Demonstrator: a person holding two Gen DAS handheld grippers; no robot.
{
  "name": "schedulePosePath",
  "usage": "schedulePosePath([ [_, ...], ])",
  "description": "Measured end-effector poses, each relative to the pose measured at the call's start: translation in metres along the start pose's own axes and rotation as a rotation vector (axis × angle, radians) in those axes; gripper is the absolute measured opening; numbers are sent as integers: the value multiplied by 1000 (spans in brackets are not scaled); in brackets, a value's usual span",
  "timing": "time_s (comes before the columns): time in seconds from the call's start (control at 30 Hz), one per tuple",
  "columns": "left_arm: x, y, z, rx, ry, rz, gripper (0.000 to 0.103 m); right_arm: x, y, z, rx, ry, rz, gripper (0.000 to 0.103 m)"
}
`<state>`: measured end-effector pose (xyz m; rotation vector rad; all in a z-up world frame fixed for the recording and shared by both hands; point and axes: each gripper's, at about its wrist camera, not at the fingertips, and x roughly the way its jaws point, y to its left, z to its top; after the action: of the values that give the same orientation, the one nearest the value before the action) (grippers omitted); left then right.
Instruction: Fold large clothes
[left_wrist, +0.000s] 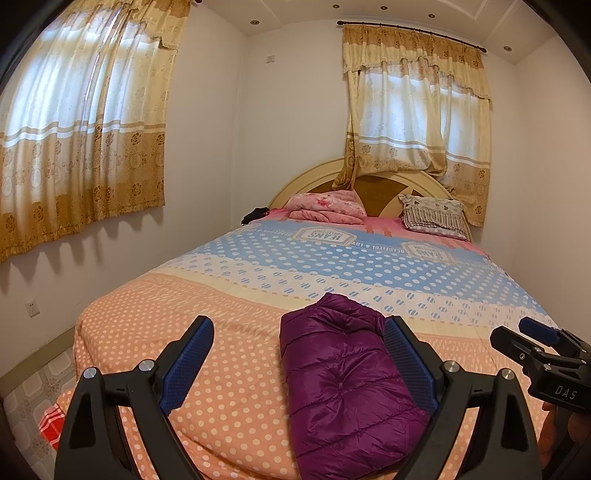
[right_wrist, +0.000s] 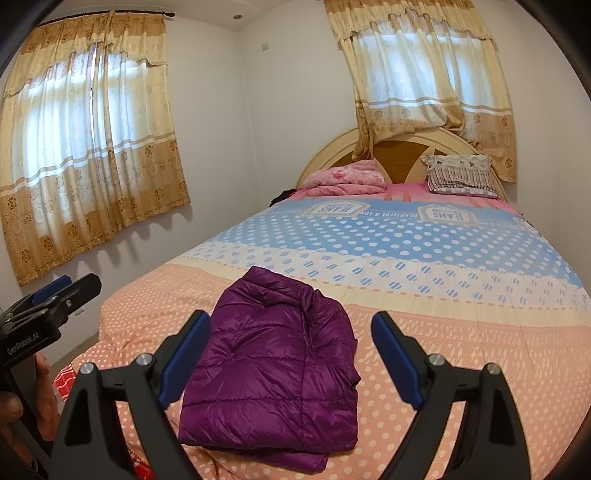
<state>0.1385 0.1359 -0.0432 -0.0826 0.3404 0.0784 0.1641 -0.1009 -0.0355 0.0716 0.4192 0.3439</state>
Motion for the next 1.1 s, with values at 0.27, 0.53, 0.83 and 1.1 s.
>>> schedulePosePath([
  [0.27, 1, -2, -1, 3, 2, 1, 94, 1, 0, 0, 1, 2, 1, 91],
  [0.53, 1, -4, -2, 4, 6, 4, 94, 2, 2, -1, 2, 5, 2, 91],
  [0.83, 3, -4, -3, 6, 12, 8, 94, 4, 5, -6, 3, 11, 7, 91],
  [1.1, 3, -5, -3, 9, 20, 1, 94, 5, 7, -6, 3, 12, 8, 91],
])
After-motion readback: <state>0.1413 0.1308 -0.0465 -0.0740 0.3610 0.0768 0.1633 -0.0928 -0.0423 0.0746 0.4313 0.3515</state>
